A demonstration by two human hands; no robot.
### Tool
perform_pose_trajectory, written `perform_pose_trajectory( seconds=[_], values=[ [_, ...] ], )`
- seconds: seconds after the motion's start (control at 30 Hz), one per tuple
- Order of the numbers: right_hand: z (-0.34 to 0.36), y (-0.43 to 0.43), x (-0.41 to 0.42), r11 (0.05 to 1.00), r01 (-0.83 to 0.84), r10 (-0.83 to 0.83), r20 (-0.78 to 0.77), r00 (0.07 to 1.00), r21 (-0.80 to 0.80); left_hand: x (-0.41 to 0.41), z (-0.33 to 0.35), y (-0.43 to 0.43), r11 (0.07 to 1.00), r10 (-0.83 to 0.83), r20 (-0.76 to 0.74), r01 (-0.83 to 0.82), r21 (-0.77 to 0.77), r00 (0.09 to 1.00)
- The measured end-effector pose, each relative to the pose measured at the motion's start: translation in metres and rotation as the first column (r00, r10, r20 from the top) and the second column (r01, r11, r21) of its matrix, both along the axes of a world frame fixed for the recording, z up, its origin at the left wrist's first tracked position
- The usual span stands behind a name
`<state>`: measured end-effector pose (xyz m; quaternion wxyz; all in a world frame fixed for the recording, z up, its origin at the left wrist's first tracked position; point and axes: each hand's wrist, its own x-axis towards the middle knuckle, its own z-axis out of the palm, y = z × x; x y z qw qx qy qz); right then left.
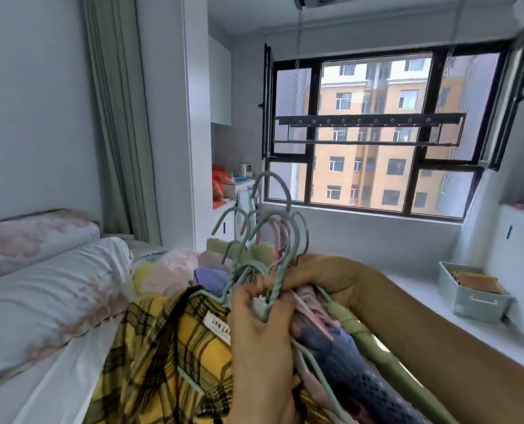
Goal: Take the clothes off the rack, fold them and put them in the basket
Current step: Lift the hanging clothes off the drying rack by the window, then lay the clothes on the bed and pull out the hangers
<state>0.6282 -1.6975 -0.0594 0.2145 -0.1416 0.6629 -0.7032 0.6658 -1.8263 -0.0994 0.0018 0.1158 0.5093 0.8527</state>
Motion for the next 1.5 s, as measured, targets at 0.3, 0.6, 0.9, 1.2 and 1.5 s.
perform_pose_trajectory(
  seconds=[0.3, 0.6, 0.9, 1.2, 1.5],
  values=[
    [-0.182, 0.016, -0.198, 0.971, 0.102, -0.178, 0.365, 0.914, 0.216, -0.221, -0.169, 0.011, 0.934, 0.124, 0.396, 0.027, -0.356, 0.910],
    [-0.361, 0.065, -0.300, 0.688, -0.041, -0.327, 0.360, 0.874, 0.724, -0.324, -0.346, 0.076, 0.823, 0.134, 0.738, 0.340, -0.454, 0.662],
    [-0.412, 0.166, -0.292, 0.596, 0.232, -0.603, 0.238, 0.761, 0.769, -0.348, -0.417, 0.161, 0.829, 0.045, 0.787, 0.417, -0.373, 0.615],
    [-0.495, 0.230, -0.289, 0.361, 0.499, -0.861, 0.076, 0.503, 0.788, -0.372, -0.489, 0.228, 0.813, -0.050, 0.832, 0.506, -0.288, 0.553],
    [-0.552, 0.210, -0.245, 0.311, 0.457, -0.835, 0.009, 0.550, 0.833, -0.395, -0.526, 0.223, 0.590, -0.137, 0.867, 0.742, -0.317, 0.480]
  ],
)
